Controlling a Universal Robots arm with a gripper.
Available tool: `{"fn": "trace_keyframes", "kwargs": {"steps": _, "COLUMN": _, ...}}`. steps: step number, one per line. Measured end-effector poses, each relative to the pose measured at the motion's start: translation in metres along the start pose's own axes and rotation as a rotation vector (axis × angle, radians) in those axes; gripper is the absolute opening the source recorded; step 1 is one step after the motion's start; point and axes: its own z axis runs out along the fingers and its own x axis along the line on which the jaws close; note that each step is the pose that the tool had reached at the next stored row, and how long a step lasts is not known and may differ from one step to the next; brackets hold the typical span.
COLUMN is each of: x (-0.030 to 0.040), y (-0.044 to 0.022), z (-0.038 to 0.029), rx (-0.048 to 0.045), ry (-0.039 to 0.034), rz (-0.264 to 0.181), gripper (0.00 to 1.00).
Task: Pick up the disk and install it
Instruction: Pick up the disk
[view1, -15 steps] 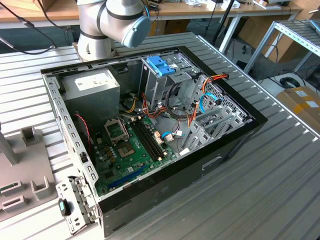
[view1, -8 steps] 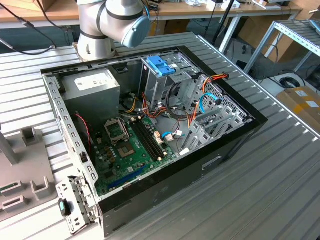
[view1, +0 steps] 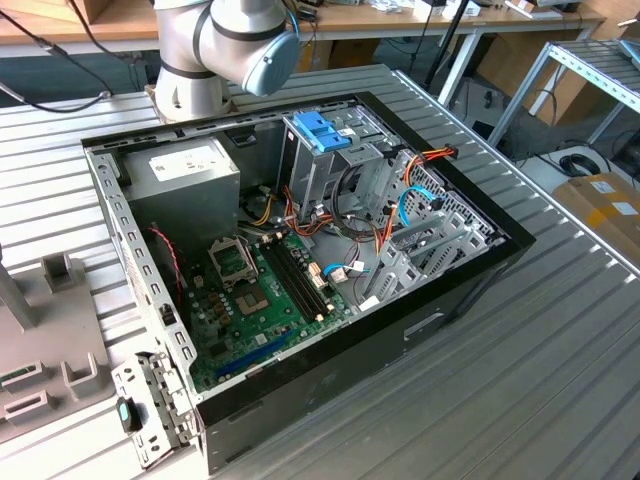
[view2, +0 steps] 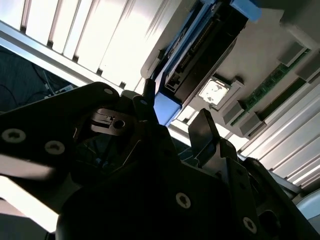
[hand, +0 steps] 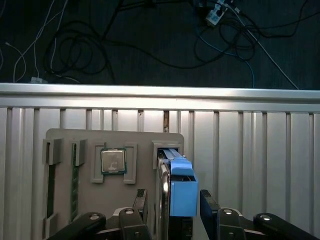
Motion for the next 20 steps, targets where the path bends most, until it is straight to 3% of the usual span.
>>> {"fn": "trace_keyframes", "kwargs": {"steps": 20, "x": -0.0015, "y": -0.0006, "z": 0.028, "rx": 0.0, "ry": 0.0004, "rz": -0.001, "gripper": 0.54}}
